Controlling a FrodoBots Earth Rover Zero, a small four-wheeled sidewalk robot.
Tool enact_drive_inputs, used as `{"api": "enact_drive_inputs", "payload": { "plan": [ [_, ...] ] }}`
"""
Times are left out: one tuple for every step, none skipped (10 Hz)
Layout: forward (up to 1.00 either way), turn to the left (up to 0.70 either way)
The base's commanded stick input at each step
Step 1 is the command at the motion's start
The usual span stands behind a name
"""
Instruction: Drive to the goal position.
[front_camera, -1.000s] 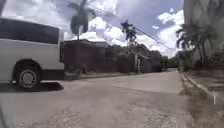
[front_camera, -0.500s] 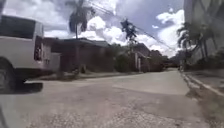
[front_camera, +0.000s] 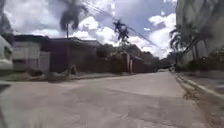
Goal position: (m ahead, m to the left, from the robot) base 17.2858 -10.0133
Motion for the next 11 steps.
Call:
{"api": "enact_drive_inputs", "payload": {
  "plan": [
    [0.5,-0.5],
    [0.5,-0.5],
    [0.5,-0.5],
    [0.5,-0.5],
    [0.5,-0.47],
    [0.5,-0.2],
    [0.5,-0.12],
    [0.5,-0.03],
    [0.5,0.0],
    [0.5,0.0],
    [0.5,0.0]
  ]
}}
